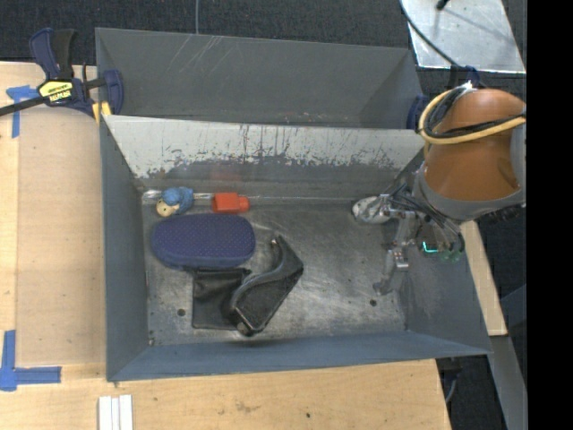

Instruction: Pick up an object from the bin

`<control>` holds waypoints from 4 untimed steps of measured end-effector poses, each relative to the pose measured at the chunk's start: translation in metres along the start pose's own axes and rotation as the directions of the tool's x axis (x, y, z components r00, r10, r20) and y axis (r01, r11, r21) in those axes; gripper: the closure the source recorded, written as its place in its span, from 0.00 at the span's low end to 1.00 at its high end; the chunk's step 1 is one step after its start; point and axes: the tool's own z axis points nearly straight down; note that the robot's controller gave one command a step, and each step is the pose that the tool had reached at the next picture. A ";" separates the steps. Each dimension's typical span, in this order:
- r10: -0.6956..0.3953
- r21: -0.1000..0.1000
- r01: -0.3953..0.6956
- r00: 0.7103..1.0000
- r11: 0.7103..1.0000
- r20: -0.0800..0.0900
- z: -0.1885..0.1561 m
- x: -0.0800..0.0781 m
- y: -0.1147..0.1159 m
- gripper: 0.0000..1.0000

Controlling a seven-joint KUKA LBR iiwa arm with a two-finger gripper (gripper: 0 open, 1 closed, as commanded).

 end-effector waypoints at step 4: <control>0.293 -0.004 -0.293 0.956 0.956 0.016 0.068 -0.060 0.227 0.00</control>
Offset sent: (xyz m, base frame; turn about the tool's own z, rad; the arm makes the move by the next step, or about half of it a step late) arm 0.0548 0.1050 0.0069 0.1476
